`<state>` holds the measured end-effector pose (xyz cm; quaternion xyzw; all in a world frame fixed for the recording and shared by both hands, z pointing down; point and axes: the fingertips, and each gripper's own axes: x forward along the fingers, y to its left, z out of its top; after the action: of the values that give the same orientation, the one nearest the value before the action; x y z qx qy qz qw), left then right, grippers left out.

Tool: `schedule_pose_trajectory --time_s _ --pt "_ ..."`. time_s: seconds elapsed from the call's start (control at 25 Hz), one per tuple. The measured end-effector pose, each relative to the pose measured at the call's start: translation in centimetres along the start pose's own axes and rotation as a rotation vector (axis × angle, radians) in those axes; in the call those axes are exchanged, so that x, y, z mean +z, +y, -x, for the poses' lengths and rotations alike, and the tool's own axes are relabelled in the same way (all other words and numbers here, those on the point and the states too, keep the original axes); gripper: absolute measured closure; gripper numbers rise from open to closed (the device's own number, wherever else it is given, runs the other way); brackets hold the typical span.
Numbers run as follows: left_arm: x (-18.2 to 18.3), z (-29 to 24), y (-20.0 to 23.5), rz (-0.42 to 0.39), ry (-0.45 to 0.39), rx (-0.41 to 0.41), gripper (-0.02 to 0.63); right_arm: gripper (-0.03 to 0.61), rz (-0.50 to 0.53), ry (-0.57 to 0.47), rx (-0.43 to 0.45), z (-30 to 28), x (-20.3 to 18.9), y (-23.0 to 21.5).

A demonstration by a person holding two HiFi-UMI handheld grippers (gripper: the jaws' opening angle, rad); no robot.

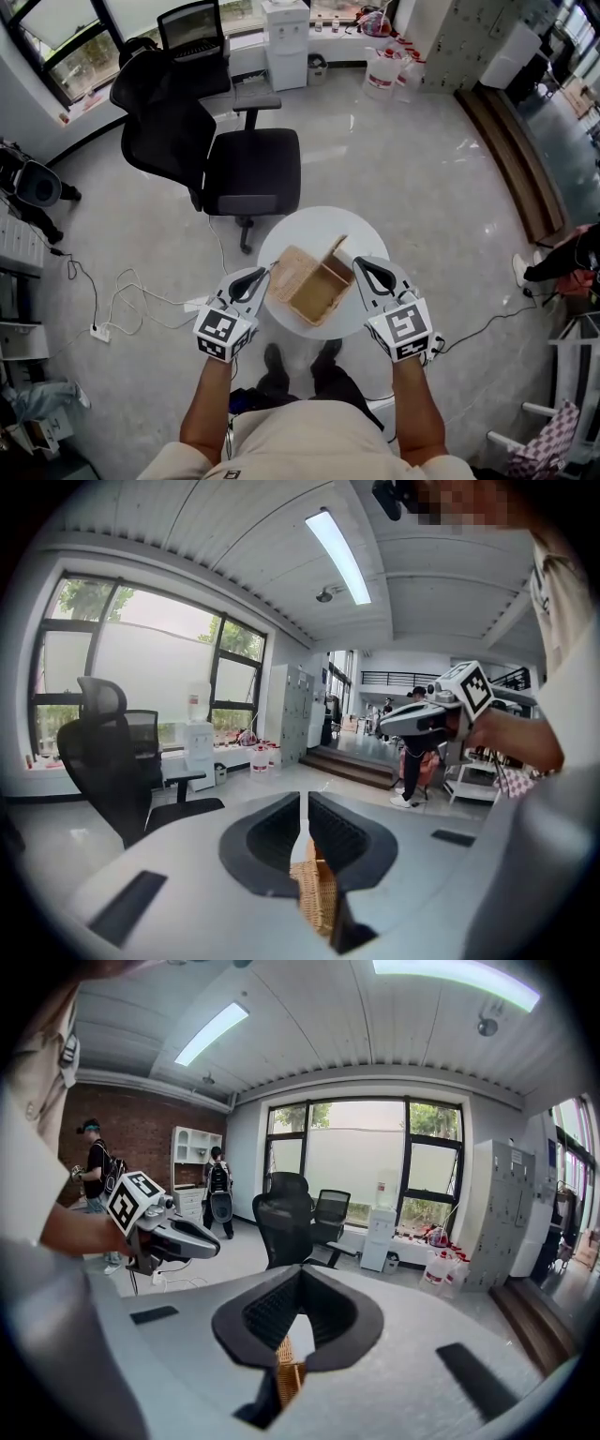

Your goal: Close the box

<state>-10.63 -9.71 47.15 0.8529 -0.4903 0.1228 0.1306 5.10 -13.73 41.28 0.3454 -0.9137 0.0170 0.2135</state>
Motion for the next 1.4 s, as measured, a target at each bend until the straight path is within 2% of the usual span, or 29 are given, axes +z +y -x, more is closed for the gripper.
schedule_pose_trajectory --time_s 0.36,0.72,1.04,1.4 --pt "-5.7 -1.6 0.6 0.072 0.089 0.016 0.584 0.586 -0.027 0.041 0.031 -1.7 -3.5 0.0" --pt "-11.5 -3.3 1.8 0.205 0.162 0.022 0.584 0.586 -0.049 0.079 0.068 -3.9 -6.4 0.3" --pt "-17.1 -4.4 2.9 0.392 0.198 0.018 0.583 0.586 -0.057 0.116 0.095 -5.6 -8.7 0.7" --pt "-22.4 -5.6 4.1 0.641 0.186 0.015 0.580 0.586 -0.060 0.144 0.117 -7.8 -10.0 1.2"
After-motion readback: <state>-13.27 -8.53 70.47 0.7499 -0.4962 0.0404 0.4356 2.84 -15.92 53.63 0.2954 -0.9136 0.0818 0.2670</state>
